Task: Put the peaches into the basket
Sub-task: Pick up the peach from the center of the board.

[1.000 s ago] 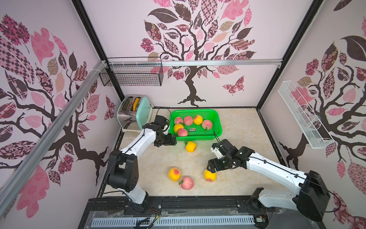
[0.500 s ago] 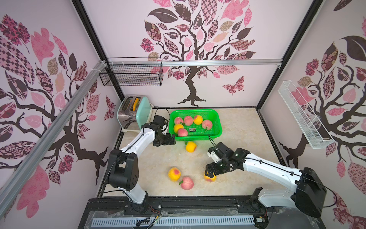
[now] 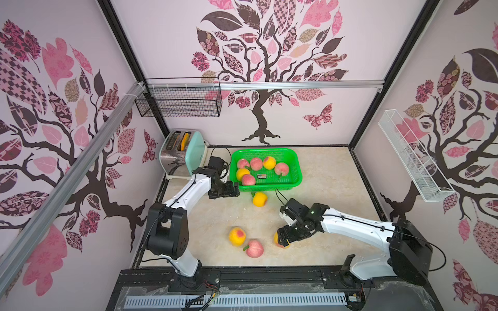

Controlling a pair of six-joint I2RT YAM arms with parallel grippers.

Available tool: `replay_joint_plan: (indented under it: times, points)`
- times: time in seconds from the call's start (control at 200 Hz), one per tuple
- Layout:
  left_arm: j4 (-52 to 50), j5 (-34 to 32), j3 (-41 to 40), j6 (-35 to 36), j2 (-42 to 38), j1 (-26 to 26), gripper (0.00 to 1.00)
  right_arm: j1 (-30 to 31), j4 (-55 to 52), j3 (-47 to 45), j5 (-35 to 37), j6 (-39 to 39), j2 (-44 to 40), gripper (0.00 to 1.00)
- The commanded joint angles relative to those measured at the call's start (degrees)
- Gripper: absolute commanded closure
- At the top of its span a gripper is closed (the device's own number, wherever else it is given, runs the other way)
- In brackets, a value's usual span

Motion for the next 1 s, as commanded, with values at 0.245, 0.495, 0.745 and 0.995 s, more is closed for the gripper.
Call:
replay_joint_plan:
  times: [0.245,0.495,0.745,0.995]
  points:
    - [0.81,0.7,0.41,-0.16,-1.15,0.42,0.03,1.59,1.8,3.06,0.7,1.12,2.88,0.1]
    - [0.83,0.71,0.32,-0.18,-1.26,0.6,0.03,1.99,2.12,3.39,0.52,0.46,4.06,0.13]
    - [0.98,0.96,0.22,-0.16,-1.07,0.71,0.03,1.94,2.25,2.71,0.08,0.01,4.13,0.21]
    - [0.82,0.61,0.23,-0.18,-0.93,0.73,0.03,1.95,1.26,3.19,0.86,-0.89,3.0,0.3]
